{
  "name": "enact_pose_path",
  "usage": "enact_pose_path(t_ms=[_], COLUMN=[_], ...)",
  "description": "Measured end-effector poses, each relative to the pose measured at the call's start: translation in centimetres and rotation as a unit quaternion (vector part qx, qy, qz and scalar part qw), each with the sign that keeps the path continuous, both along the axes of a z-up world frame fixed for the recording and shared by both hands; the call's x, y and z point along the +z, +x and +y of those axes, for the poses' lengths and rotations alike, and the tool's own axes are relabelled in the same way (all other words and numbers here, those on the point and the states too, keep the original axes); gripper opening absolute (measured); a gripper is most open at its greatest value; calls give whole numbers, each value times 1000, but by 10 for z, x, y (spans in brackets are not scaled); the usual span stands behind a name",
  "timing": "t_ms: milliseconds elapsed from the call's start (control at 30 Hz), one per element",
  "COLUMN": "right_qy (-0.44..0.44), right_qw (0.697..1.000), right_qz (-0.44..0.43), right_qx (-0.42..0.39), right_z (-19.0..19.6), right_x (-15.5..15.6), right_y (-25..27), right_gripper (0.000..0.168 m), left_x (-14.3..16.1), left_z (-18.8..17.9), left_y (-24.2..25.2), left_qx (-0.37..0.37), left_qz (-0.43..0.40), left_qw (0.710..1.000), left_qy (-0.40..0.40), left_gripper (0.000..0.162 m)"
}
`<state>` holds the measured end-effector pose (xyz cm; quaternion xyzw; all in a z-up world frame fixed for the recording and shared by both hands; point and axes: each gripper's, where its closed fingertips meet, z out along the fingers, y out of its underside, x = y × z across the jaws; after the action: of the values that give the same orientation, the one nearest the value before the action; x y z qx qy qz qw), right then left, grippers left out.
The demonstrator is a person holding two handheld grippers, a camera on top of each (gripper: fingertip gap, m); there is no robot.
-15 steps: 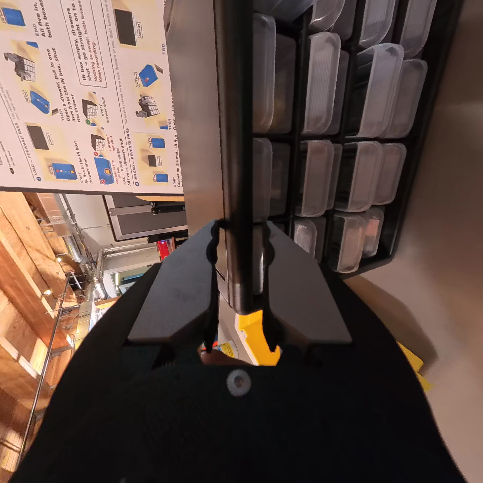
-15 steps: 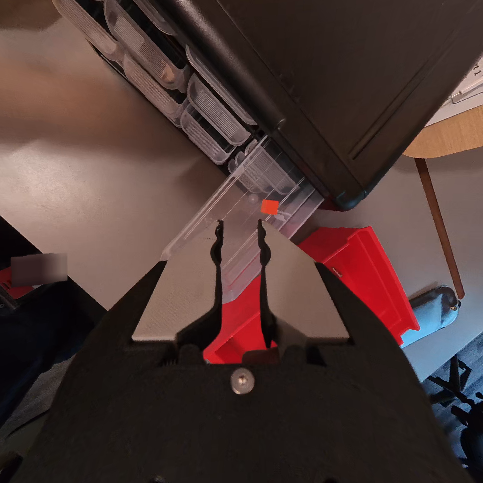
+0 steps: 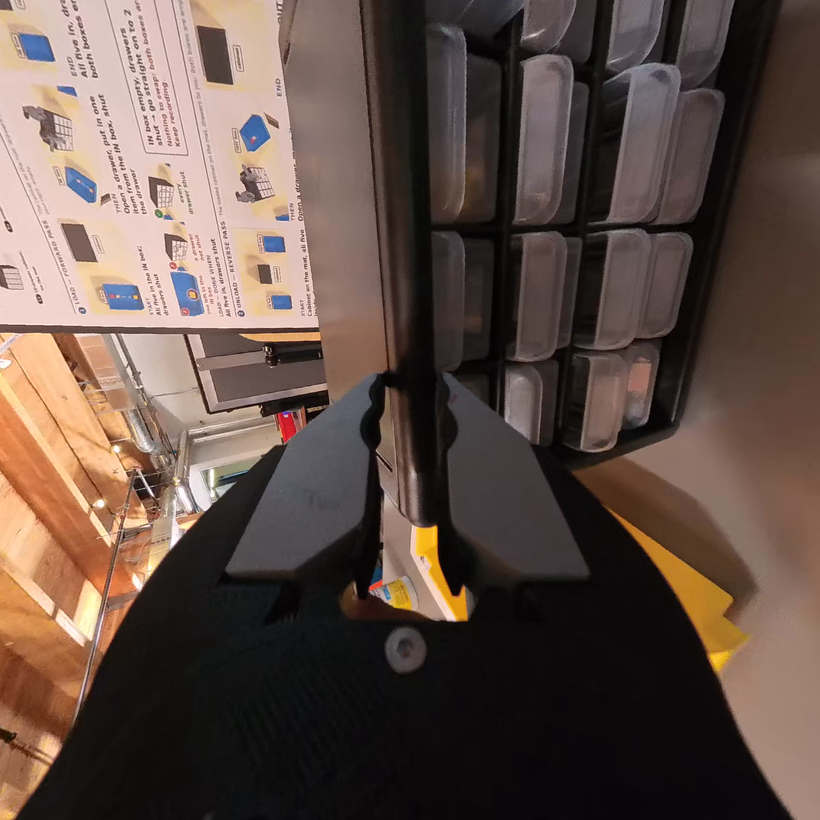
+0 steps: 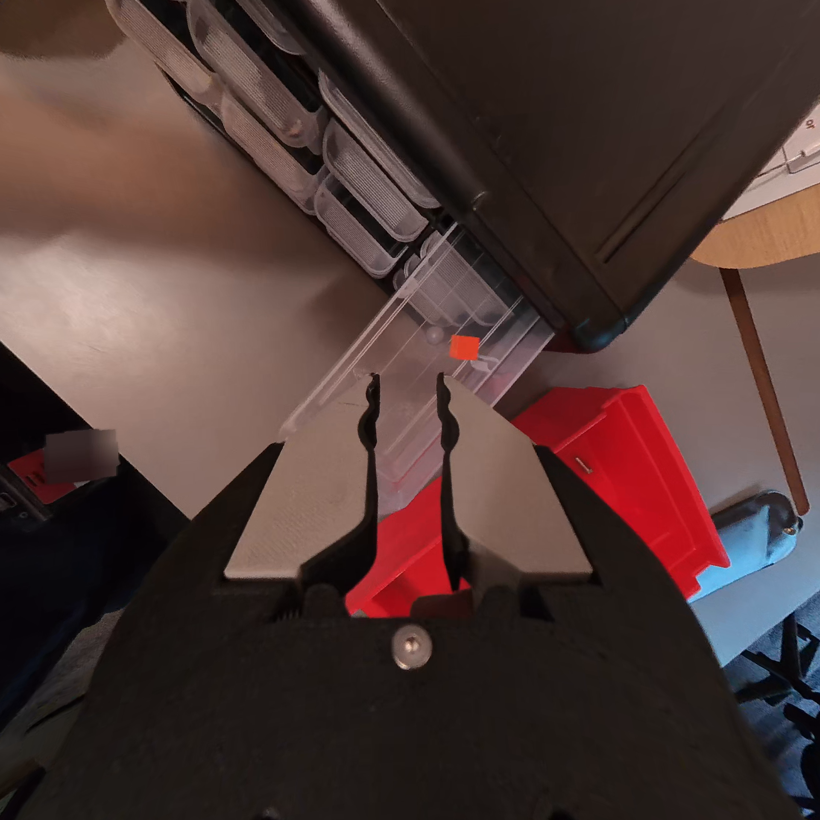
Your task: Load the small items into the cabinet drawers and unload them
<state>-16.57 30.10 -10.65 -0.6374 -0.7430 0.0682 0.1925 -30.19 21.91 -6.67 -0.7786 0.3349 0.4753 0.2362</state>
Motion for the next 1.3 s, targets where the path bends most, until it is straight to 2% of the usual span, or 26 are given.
enact_pose_path(t_ms=[167,400,900,1100,1300], right_qy=[10,6,26,30,48], right_qw=[1000,1000,998,997,995], right_qz=[-5,-11,-39,-41,-53], right_qx=[-1,8,52,55,73], right_z=[0,-7,-21,-25,-36], right_x=[0,-1,-1,-1,1], right_y=[0,3,5,3,1], right_gripper=[24,24,27,26,32], left_x=[0,0,0,0,0], left_z=[0,-5,-14,-18,-25], left_y=[1,2,3,3,1], left_qx=[-8,-55,-234,-260,-287], left_qz=[20,35,88,104,96], left_qw=[1000,998,968,959,952], left_qy=[5,-2,-36,-48,-41], left_gripper=[20,20,18,18,18])
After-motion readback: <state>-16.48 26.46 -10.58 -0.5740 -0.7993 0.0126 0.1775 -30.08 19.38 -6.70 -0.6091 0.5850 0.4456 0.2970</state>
